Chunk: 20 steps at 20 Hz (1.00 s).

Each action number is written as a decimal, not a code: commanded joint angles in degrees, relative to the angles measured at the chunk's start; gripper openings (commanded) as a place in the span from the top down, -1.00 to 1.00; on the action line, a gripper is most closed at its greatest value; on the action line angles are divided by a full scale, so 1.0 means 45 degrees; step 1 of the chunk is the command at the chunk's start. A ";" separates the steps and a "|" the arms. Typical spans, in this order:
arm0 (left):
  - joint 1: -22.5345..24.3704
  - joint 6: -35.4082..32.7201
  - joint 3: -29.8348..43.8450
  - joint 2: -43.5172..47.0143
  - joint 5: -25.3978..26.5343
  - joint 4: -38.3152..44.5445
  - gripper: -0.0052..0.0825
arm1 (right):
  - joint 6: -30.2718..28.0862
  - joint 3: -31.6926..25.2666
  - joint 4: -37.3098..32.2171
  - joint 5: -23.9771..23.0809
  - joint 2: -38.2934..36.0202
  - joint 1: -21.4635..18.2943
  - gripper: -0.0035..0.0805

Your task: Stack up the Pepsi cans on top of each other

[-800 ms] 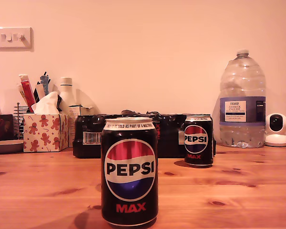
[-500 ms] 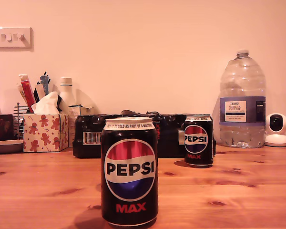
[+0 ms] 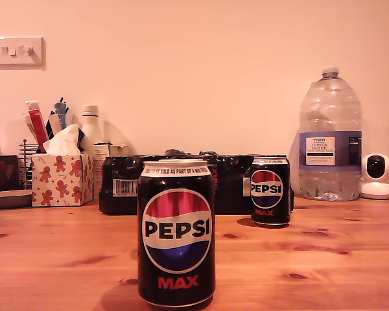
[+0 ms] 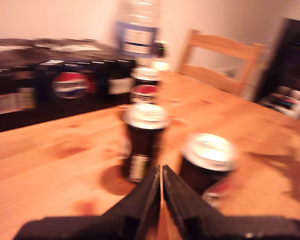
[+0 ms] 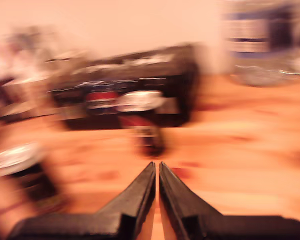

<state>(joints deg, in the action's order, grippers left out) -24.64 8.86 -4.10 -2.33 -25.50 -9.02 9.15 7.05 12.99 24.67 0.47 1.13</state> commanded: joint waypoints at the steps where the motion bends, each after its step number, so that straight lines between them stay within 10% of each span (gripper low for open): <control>1: -0.0418 0.0029 0.0175 0.0015 -0.0034 0.0107 0.93 | 0.0015 -0.0209 -0.0233 0.0680 -0.0083 0.0515 0.95; 6: -0.1919 0.0039 0.0311 -0.0107 -0.0034 0.0121 0.65 | 0.0019 -0.0209 -0.0214 0.0719 -0.0083 0.2132 0.95; 11: -0.3929 0.0039 0.0432 -0.1030 0.0869 0.1583 -0.92 | 0.0019 -0.0209 -0.0073 0.0141 -0.0078 0.2759 0.95; 20: -0.5576 -0.0738 0.0432 -0.5187 0.2788 0.5217 -0.93 | 0.0019 -0.0209 0.0044 0.0053 -0.0078 0.2846 0.95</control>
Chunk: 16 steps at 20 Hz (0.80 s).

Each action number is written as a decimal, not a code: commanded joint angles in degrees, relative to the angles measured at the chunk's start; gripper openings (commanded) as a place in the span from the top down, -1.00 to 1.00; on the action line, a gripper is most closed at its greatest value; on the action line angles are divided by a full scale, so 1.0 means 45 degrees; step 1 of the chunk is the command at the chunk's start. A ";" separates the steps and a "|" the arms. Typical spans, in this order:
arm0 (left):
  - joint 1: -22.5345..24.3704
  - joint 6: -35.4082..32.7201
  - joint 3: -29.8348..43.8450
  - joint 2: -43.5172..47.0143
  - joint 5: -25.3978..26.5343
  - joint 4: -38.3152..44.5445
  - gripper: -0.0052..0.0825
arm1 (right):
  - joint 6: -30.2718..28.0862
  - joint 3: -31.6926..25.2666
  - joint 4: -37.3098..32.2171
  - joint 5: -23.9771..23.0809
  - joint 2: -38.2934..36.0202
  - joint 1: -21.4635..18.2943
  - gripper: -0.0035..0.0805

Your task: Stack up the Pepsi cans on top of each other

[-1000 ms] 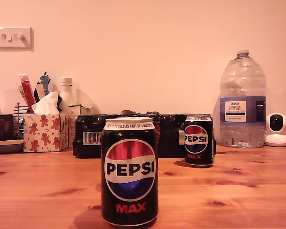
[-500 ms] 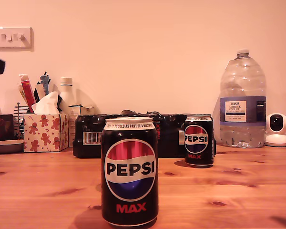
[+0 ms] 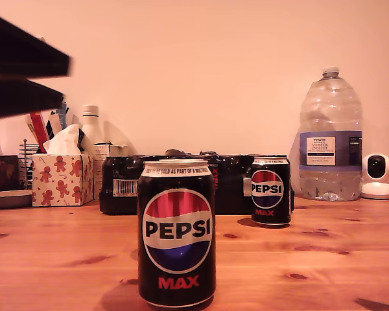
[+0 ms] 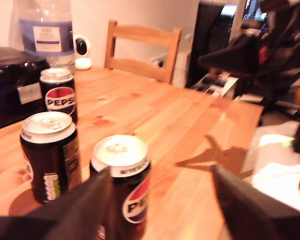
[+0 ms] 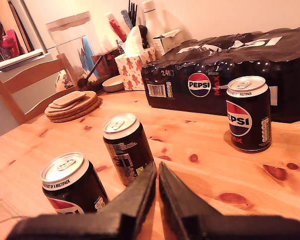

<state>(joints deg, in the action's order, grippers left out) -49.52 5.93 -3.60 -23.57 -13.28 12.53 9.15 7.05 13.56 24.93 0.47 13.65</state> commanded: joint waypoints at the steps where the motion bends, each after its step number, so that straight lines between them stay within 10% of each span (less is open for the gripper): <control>1: -0.0049 -0.0087 0.0321 -0.1137 0.0146 0.1010 -0.93 | 0.0019 -0.0209 -0.0083 -0.0005 -0.0078 0.0063 0.95; 16: -0.0019 -0.0078 -0.0233 -1.0486 0.0738 0.8898 -0.93 | 0.0015 -0.0209 0.0199 0.0005 -0.0078 0.0063 0.95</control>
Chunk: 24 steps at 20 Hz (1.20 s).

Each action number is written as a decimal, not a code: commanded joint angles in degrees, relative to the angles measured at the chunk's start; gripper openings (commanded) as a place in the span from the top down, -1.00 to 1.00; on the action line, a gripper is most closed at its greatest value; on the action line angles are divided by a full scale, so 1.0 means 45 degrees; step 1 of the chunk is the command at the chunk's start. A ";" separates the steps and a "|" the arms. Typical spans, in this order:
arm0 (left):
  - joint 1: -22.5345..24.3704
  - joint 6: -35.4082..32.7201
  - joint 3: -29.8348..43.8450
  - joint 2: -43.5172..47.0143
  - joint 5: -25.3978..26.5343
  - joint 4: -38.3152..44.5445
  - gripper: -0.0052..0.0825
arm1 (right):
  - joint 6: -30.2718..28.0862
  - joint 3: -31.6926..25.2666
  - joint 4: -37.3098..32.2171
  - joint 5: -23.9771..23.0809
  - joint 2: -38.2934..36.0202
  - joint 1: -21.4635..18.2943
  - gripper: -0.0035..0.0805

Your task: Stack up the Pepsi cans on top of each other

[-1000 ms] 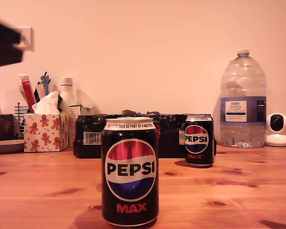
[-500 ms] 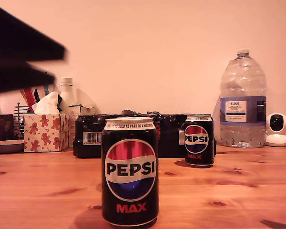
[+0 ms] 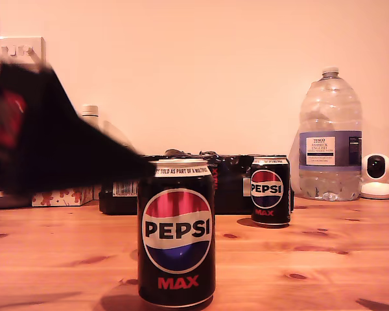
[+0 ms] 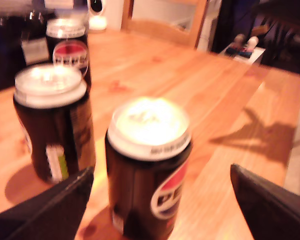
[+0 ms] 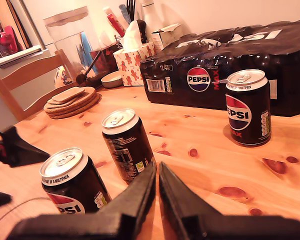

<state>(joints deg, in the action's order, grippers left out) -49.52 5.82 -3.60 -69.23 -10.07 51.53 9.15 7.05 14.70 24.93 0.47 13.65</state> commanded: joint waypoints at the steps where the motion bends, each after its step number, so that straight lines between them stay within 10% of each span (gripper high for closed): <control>1: -0.0019 -0.0063 -0.0505 -0.0835 0.0029 0.0301 -0.92 | 0.0015 -0.0209 -0.0058 0.0000 -0.0078 0.0063 0.95; 15: -0.0019 -0.0306 -0.3011 -0.4940 0.0019 0.0835 -0.87 | 0.0015 -0.0209 -0.0058 0.0005 -0.0078 0.0063 0.95; 20: -0.0024 -0.0777 -0.3172 -0.5042 -0.0039 0.0476 0.15 | 0.0010 -0.0209 -0.0058 0.0000 -0.0078 0.0063 0.95; 24: -0.0024 -0.1020 -0.3249 -0.5003 -0.0476 0.0651 0.21 | 0.0005 -0.0209 -0.0058 -0.0005 -0.0078 0.0058 0.95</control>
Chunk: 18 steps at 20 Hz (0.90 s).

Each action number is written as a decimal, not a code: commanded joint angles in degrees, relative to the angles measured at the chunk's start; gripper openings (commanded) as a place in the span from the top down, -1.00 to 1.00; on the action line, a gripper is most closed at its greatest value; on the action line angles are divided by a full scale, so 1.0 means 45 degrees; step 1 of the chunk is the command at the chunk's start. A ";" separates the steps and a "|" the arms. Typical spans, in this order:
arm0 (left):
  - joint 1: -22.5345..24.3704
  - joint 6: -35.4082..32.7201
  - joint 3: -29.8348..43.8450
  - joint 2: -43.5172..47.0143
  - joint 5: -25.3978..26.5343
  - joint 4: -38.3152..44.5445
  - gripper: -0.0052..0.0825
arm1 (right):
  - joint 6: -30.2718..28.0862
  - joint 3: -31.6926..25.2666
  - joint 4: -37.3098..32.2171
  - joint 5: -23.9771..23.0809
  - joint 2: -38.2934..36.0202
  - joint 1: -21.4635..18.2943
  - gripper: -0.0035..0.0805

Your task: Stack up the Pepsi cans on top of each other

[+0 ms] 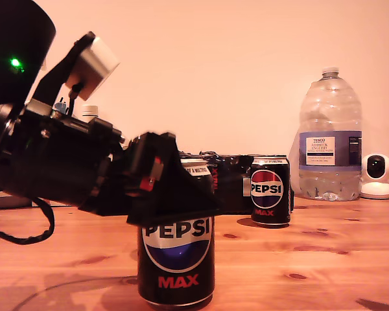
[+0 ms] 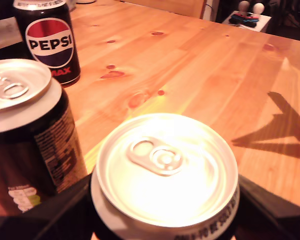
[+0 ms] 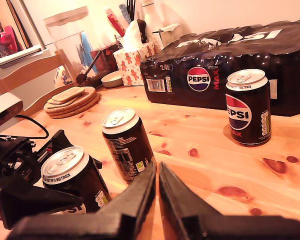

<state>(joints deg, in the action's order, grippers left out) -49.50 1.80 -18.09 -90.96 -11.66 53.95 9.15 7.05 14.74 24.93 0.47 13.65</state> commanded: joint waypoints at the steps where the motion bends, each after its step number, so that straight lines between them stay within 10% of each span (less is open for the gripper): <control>1: -0.0029 -0.0126 -0.0107 -0.0083 -0.0364 0.0092 0.21 | 0.0000 -0.0209 -0.0068 -0.0005 -0.0078 0.0058 0.95; 18: 0.0267 -0.2312 -0.4949 0.3823 -0.1107 -0.7621 0.21 | -0.0024 -0.0214 0.0325 -0.0554 -0.0078 0.0058 0.95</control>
<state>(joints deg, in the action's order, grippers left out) -48.80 -7.29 -38.04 -74.72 -16.45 18.63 9.06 7.05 16.56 22.81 0.47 13.65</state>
